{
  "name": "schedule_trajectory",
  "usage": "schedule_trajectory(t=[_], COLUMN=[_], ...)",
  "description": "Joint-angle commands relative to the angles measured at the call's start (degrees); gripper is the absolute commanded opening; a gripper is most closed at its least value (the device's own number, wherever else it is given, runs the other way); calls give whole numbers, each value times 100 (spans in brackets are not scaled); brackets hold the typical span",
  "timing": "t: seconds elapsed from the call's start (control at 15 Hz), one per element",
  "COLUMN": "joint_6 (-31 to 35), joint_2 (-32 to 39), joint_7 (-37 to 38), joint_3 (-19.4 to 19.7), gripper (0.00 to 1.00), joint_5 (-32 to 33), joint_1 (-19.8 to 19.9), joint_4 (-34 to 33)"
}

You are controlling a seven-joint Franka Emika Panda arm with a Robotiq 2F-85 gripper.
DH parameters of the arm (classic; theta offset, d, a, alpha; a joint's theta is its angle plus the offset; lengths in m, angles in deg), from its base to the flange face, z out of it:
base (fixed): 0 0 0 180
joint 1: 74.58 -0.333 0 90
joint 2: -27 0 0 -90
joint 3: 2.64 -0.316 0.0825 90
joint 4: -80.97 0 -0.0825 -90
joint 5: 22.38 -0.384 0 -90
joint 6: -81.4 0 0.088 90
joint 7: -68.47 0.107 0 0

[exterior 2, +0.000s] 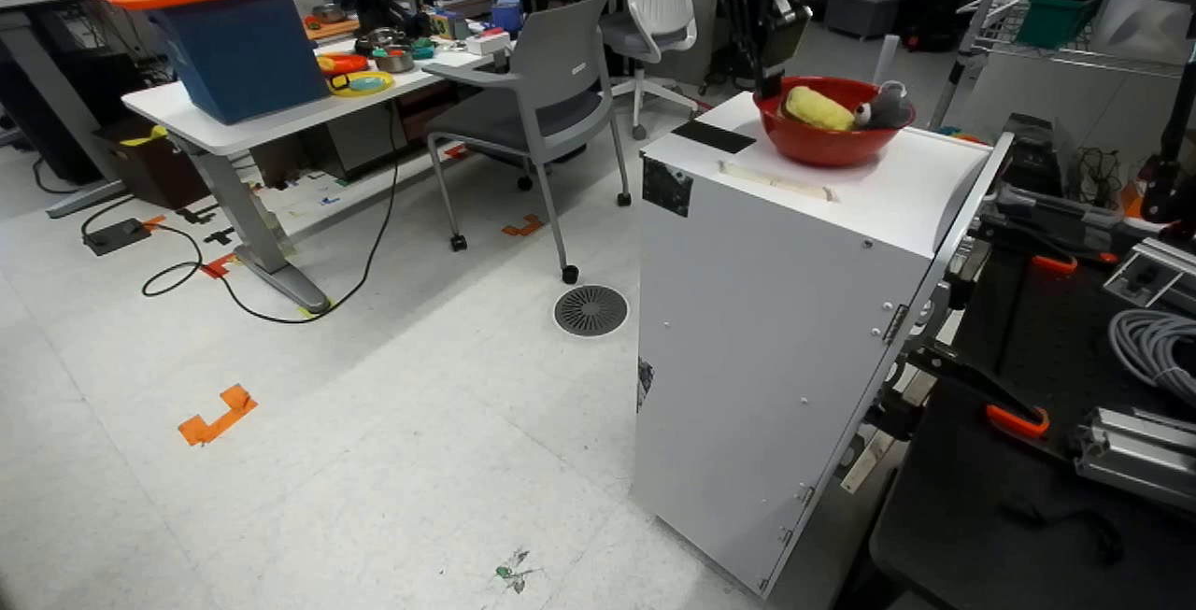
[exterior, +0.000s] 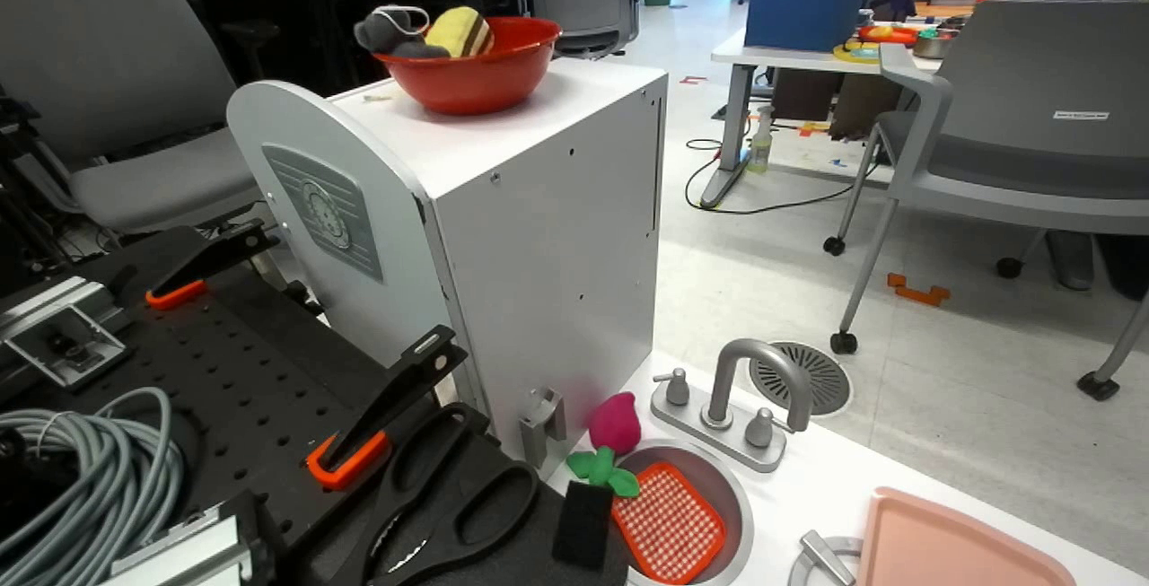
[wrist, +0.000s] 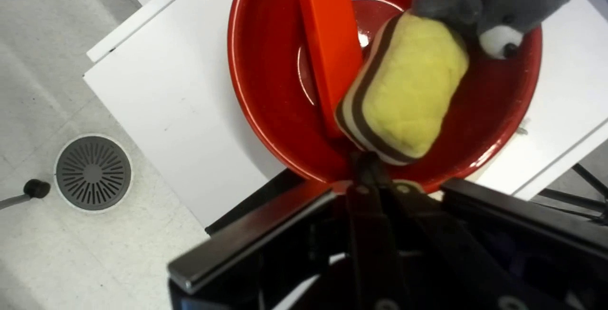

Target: Put the bear plush toy on the fridge

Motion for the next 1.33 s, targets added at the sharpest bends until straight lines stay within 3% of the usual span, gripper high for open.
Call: schedule_trajectory(t=[0.0,0.2,0.27,0.33,0.47,1.0,1.27], joint_6=[90,136,140,138,135,399,618], joint_2=[12,-14,-15,-14,-19,-252,-520], joint_7=[-180,-184,-195,-200,-214,28,508], joint_3=[-41,-39,-42,-42,-42,-60,-88], gripper=[0,3,28,28,39,98,100], joint_5=[185,241,240,249,284,256,-37], joint_1=[2,-4,-2,-6,-19,-61,-36], joint_4=[-65,-38,-36,-38,-37,109,237])
